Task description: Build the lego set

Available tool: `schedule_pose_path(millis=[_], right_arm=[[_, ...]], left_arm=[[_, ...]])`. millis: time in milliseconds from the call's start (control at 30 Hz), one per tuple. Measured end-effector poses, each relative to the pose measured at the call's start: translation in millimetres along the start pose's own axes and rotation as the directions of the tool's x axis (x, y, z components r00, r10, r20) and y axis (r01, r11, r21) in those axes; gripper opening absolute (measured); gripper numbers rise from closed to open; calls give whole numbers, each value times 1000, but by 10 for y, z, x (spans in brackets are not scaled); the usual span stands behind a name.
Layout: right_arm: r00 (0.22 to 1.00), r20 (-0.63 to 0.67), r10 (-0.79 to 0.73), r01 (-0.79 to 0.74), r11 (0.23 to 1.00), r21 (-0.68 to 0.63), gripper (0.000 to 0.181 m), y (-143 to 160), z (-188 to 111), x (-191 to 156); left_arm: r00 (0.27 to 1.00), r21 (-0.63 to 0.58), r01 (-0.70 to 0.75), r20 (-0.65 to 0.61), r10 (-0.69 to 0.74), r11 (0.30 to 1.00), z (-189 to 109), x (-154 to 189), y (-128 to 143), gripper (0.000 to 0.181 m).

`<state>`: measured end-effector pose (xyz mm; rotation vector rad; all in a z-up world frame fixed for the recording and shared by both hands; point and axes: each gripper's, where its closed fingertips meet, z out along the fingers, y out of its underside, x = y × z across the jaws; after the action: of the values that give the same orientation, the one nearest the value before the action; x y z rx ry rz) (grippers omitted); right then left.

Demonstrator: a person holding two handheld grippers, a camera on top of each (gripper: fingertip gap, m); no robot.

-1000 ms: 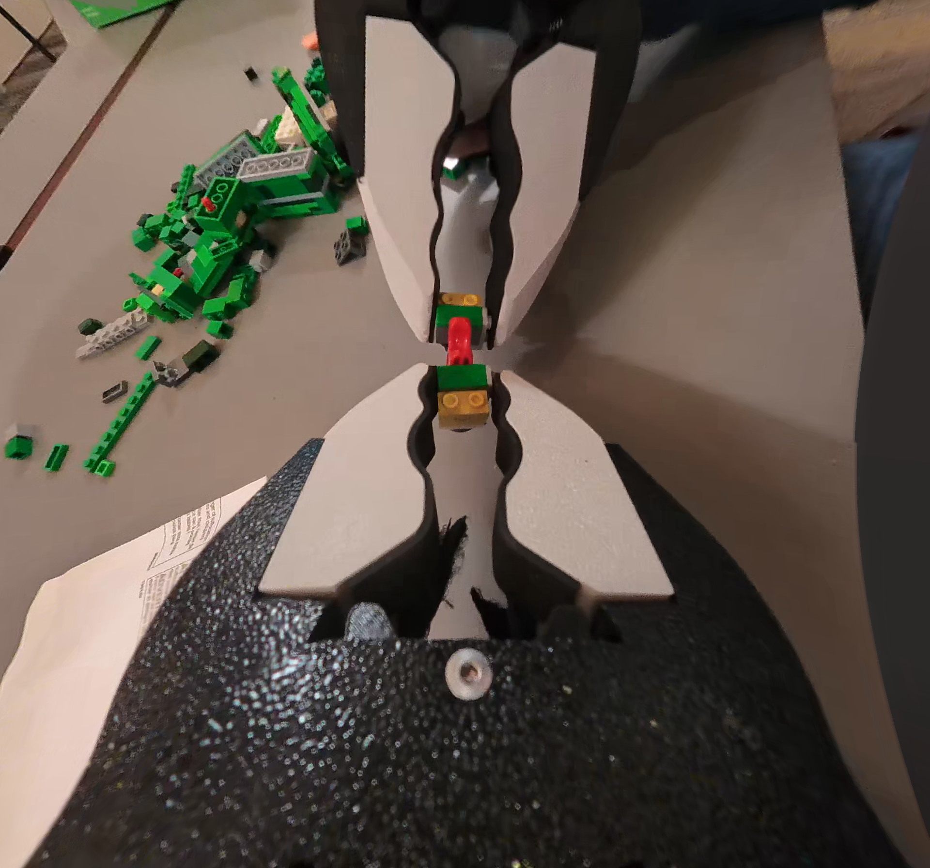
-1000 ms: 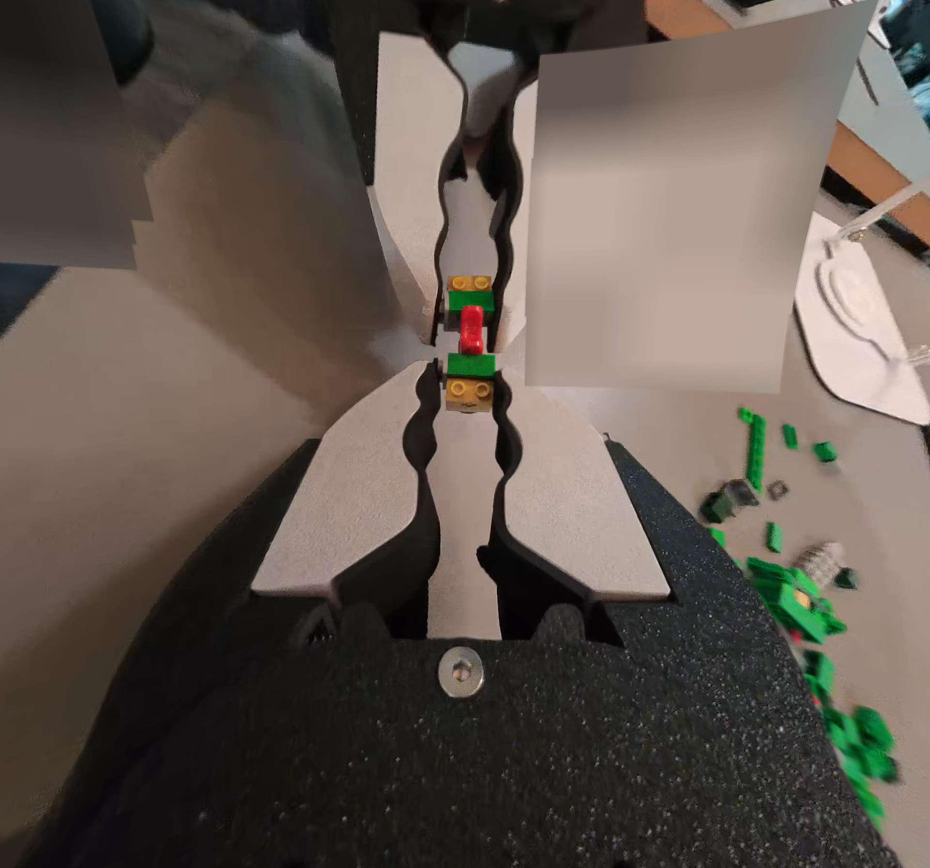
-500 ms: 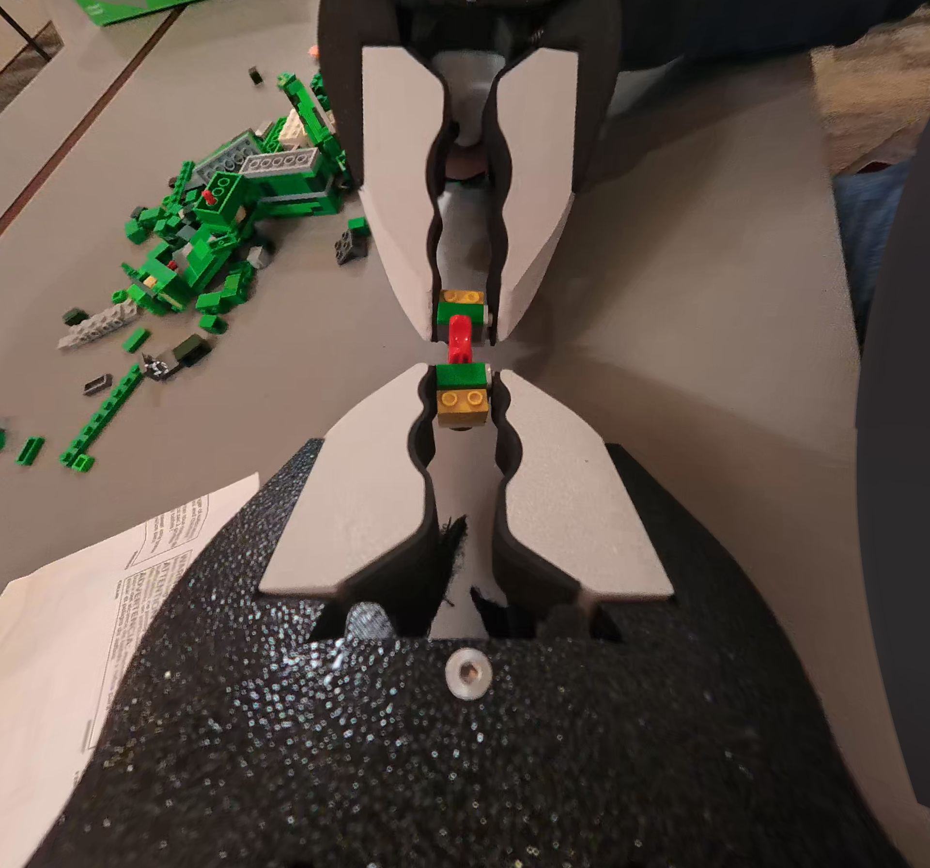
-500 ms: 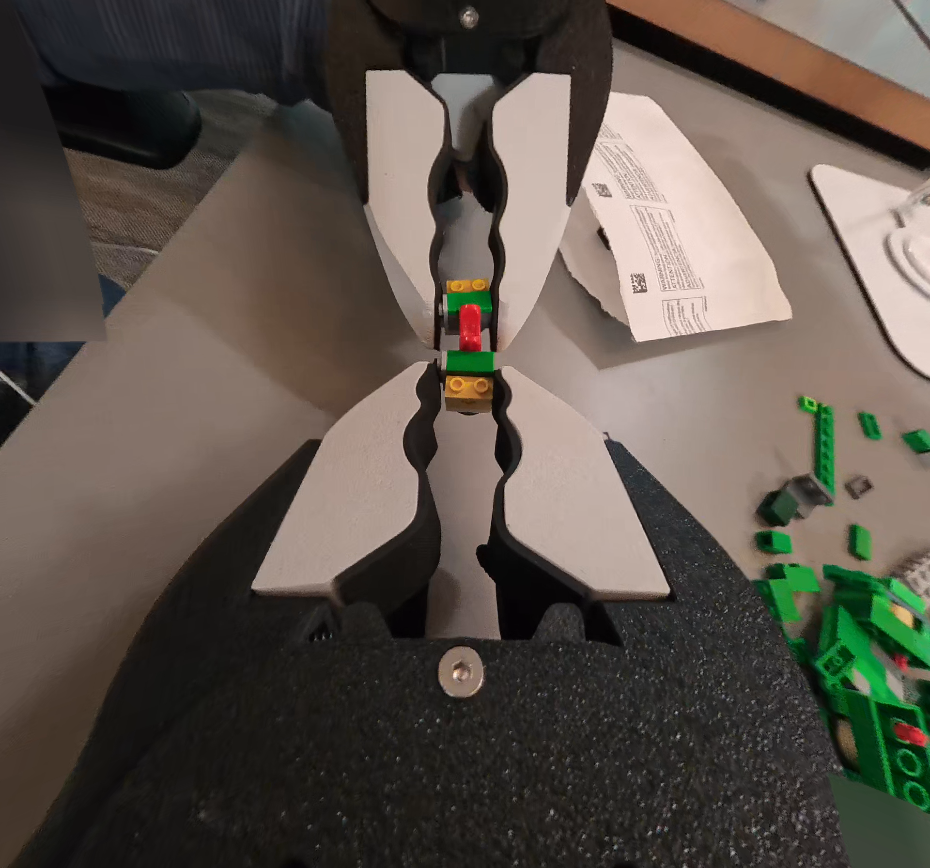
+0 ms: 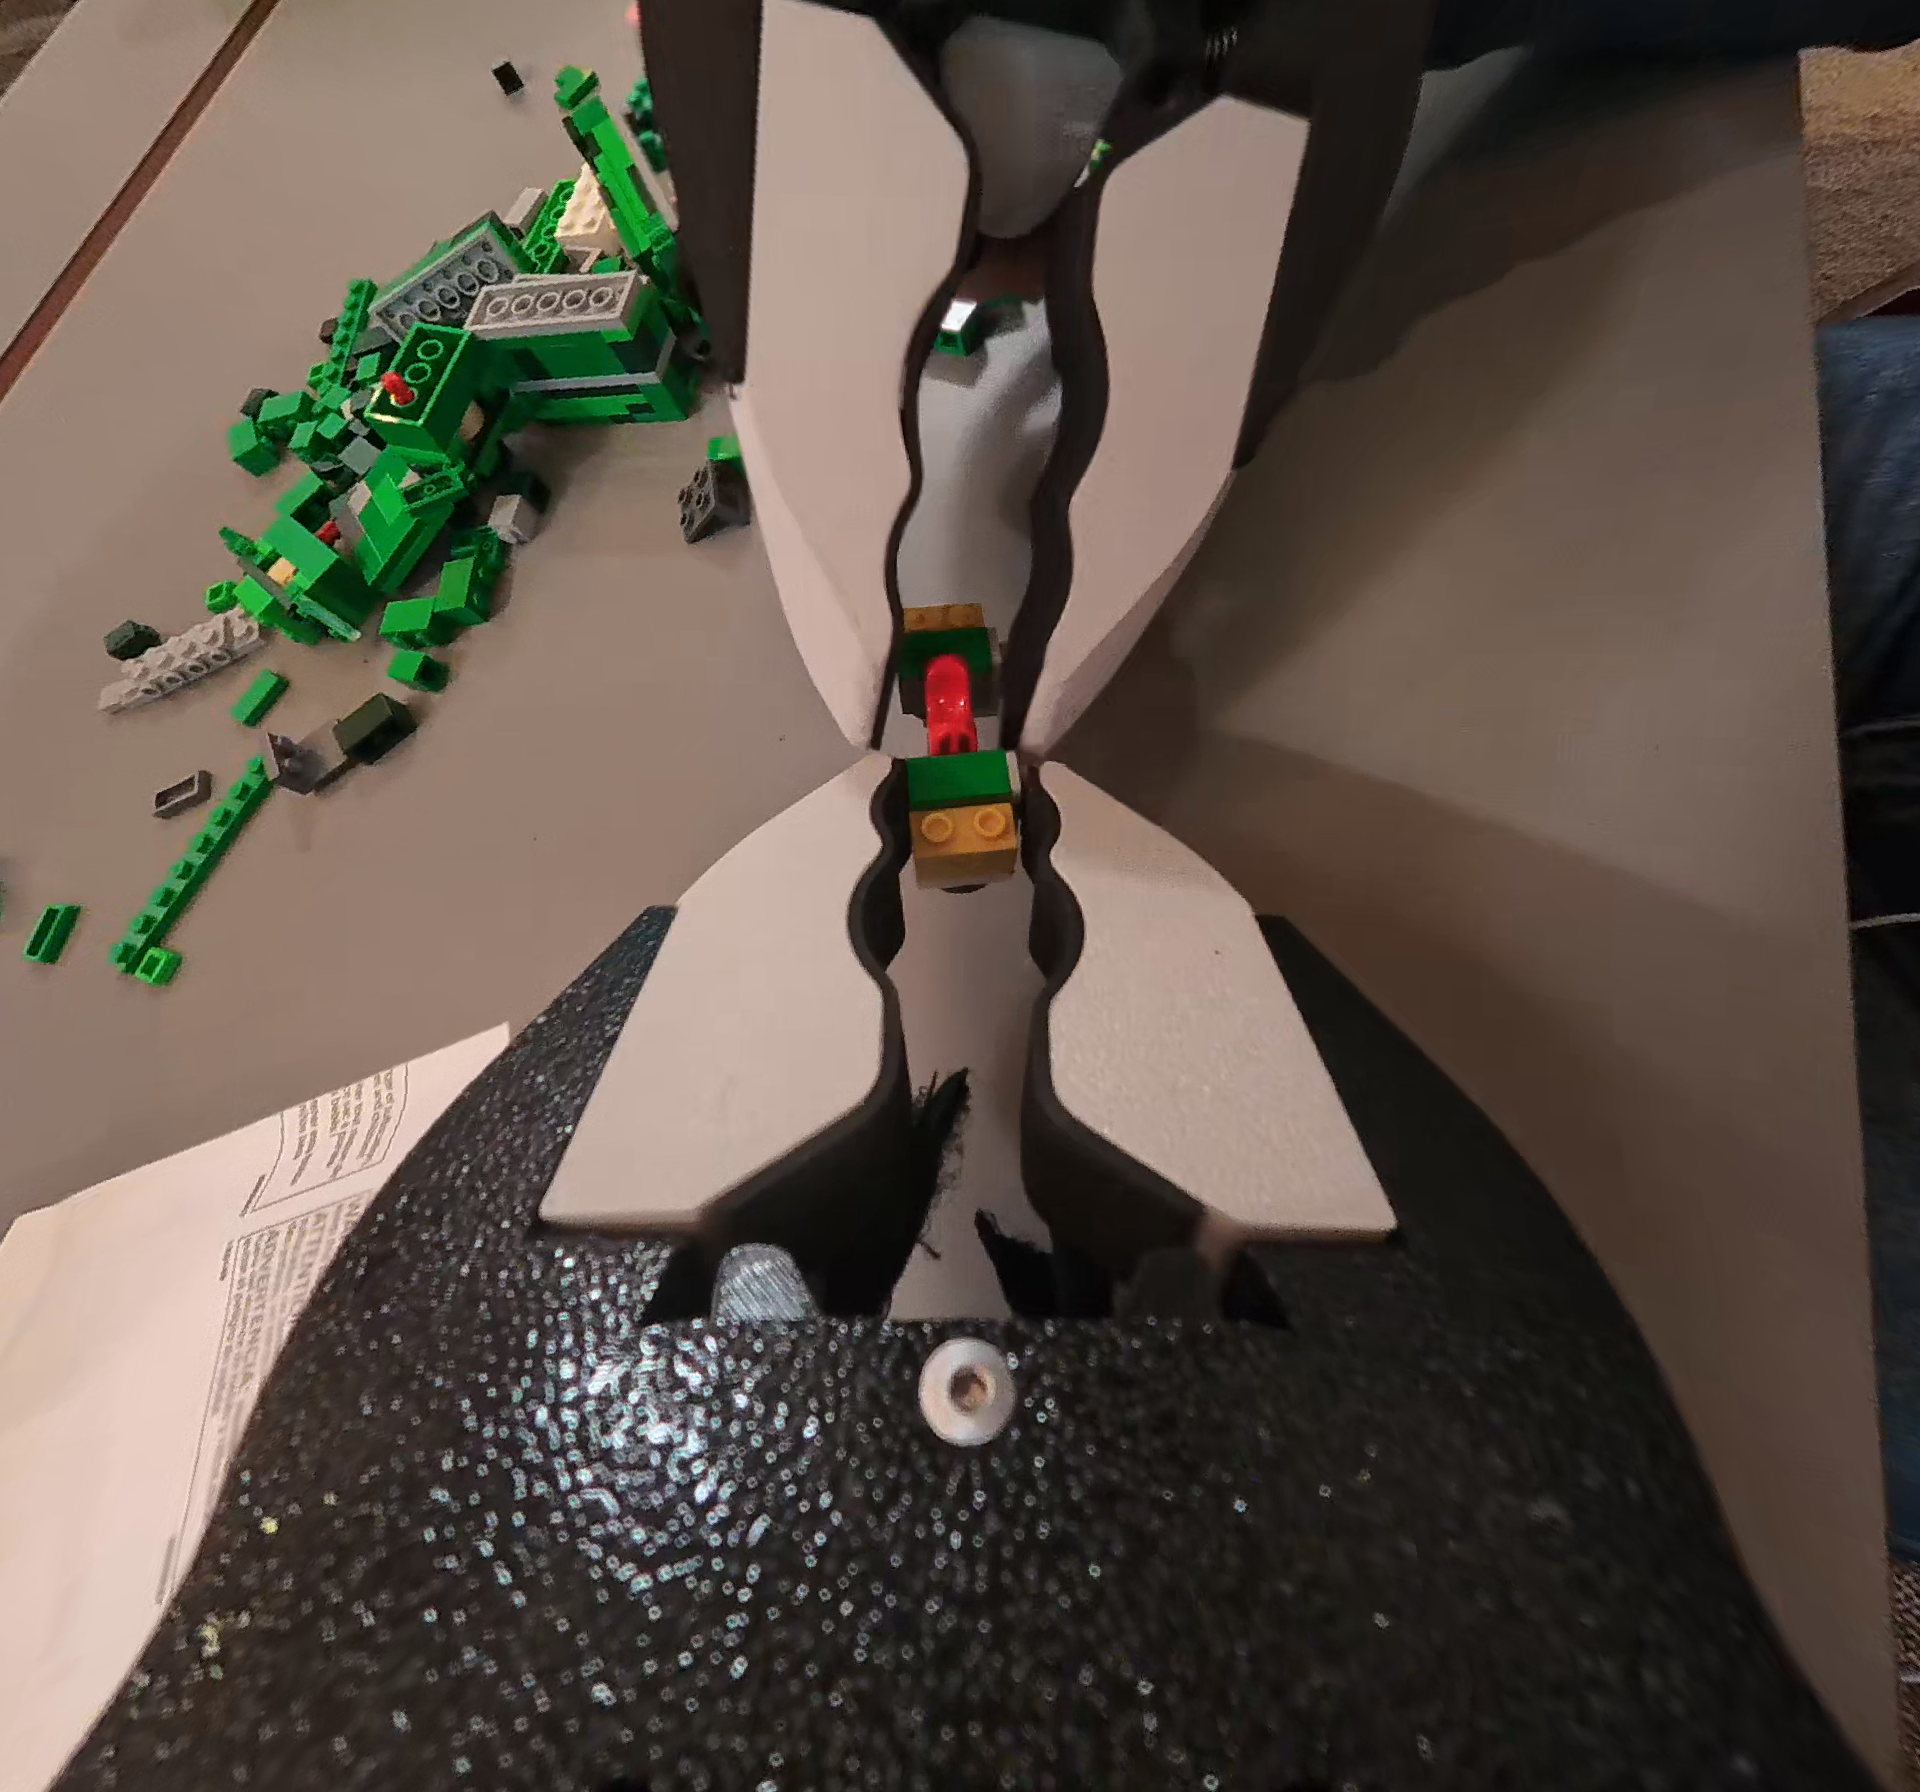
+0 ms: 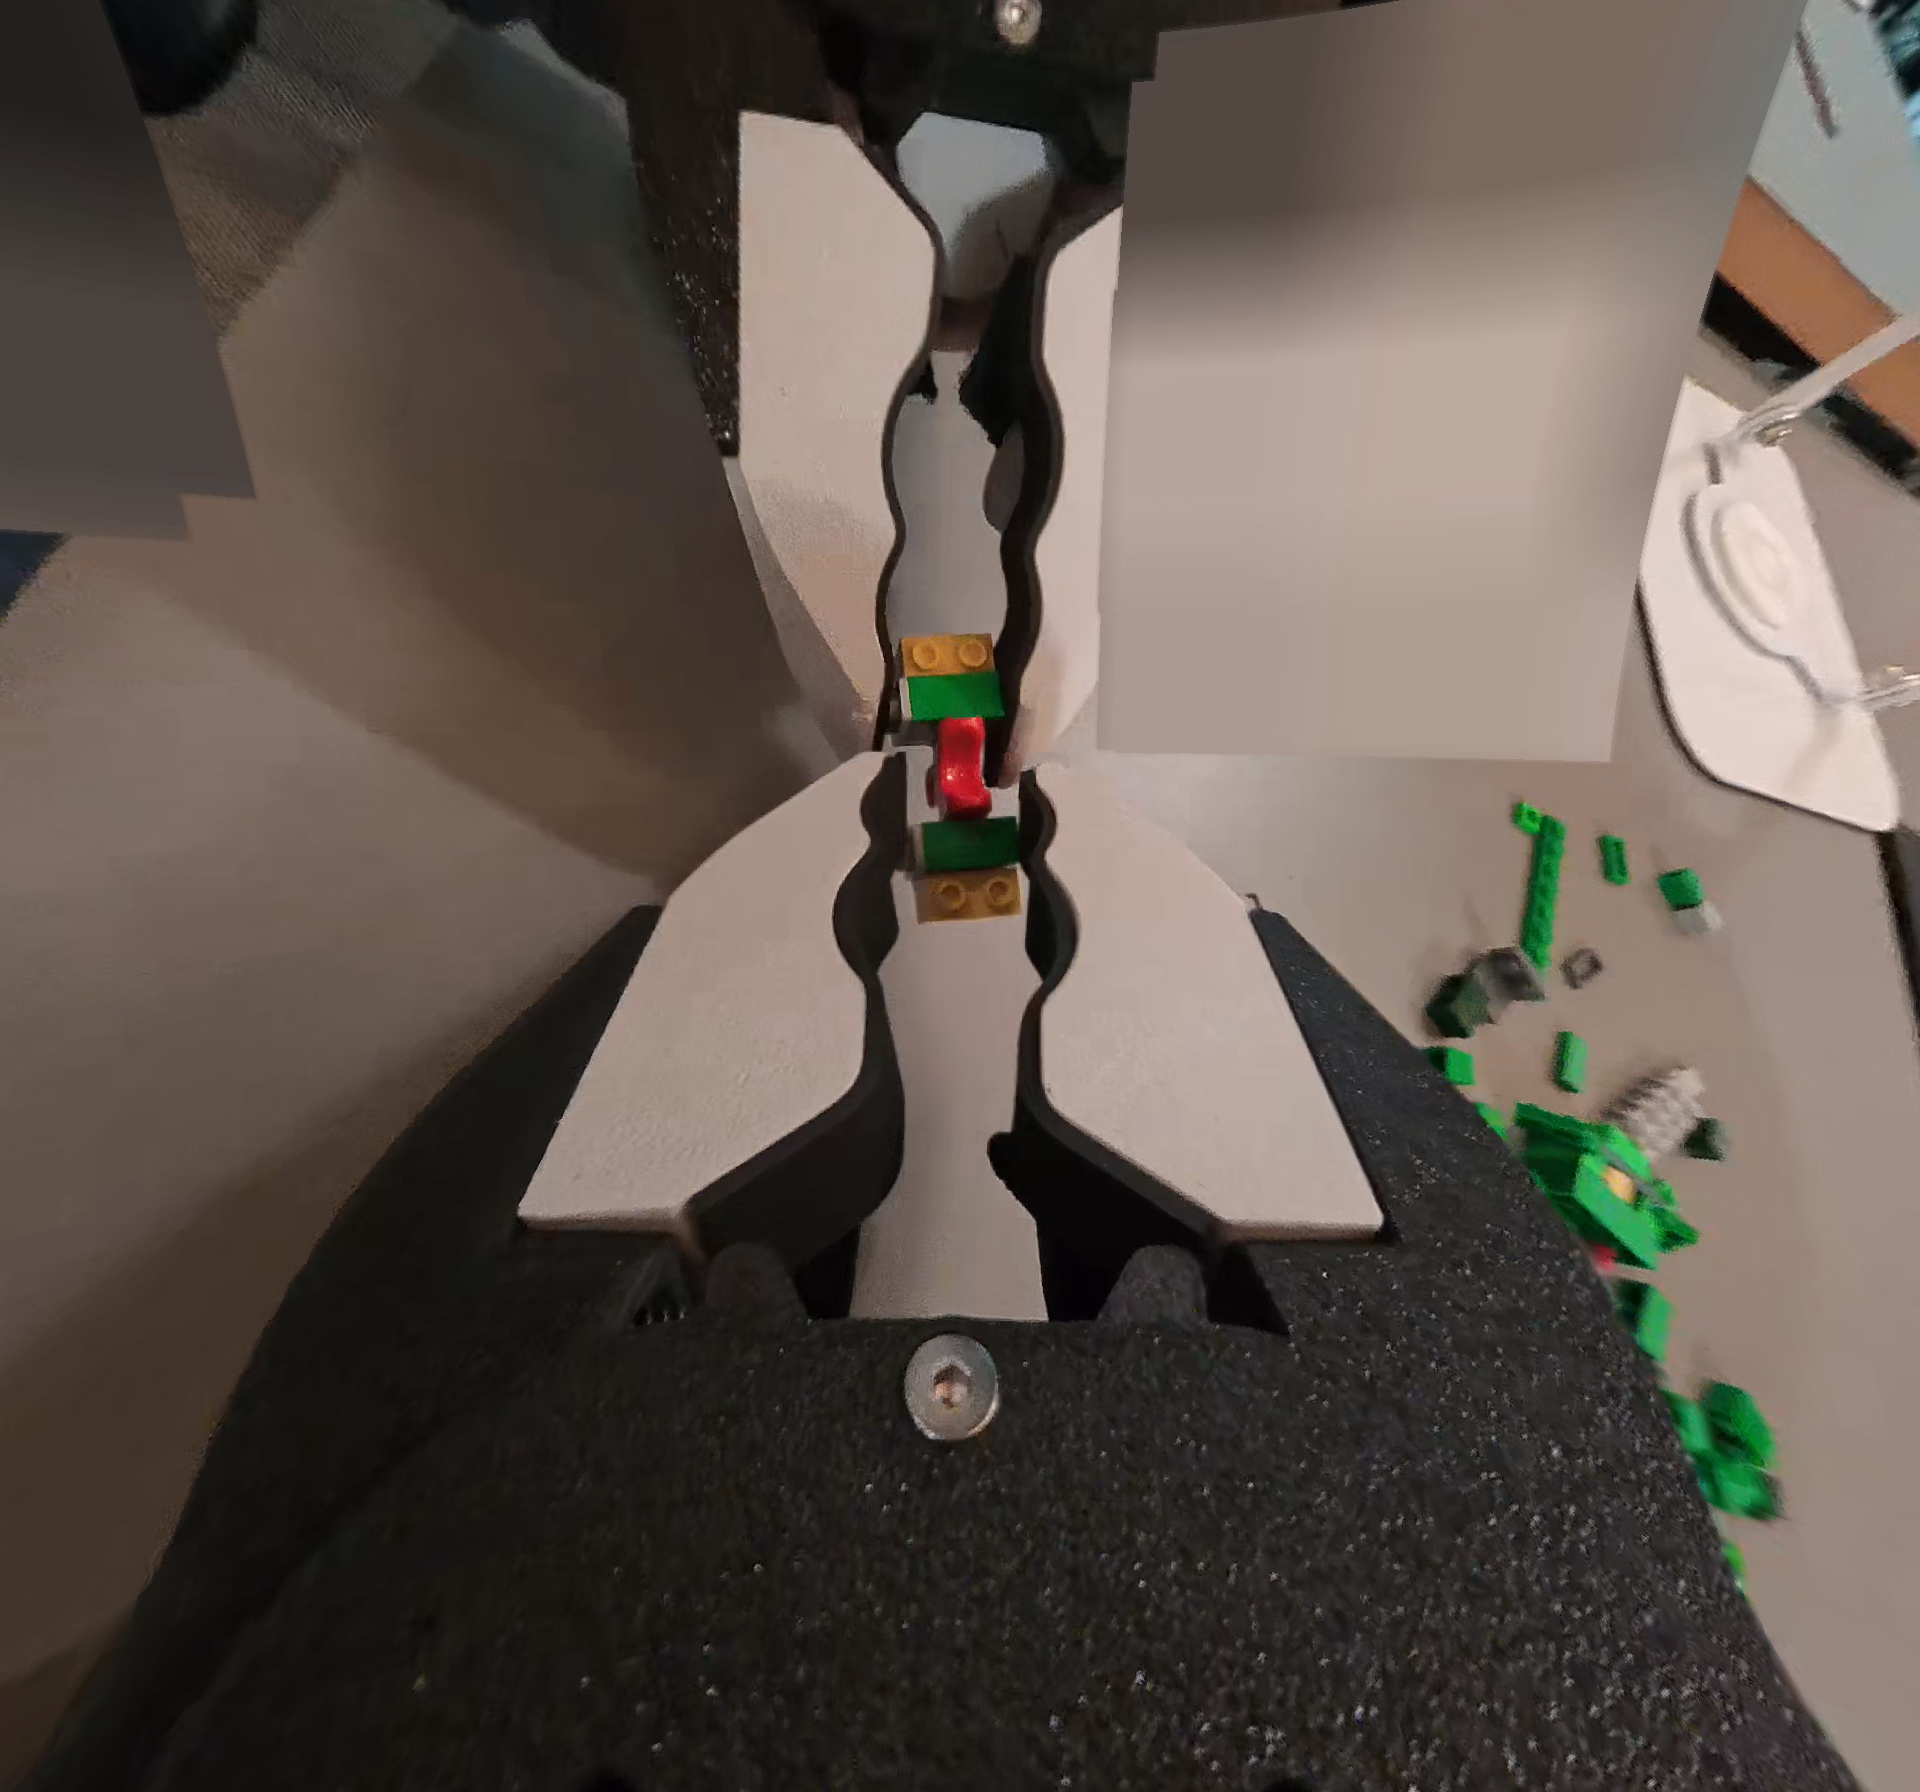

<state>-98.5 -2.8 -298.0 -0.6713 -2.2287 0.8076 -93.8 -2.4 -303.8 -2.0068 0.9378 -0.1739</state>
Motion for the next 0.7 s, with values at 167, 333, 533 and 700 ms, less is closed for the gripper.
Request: schedule_pose_path(millis=[167,333,533,700], right_arm=[[993,-29,-111,108,991,-77,18,46,-4,-13],[996,0,-87,86,989,-119,18,121,29,-39],[999,-1,-46,45,974,-221,18,342,4,-4],[999,-53,-1,-7,990,-140,17,222,-102,129]], left_arm=[[1000,1,-22,0,22,1000,26,15,-7,21],[999,-28,-33,-8,33,999,55,27,38,21],[999,-75,-45,10,46,996,39,-3,115,21],[995,102,100,-5,-100,990,-221,-142,-37,21]])
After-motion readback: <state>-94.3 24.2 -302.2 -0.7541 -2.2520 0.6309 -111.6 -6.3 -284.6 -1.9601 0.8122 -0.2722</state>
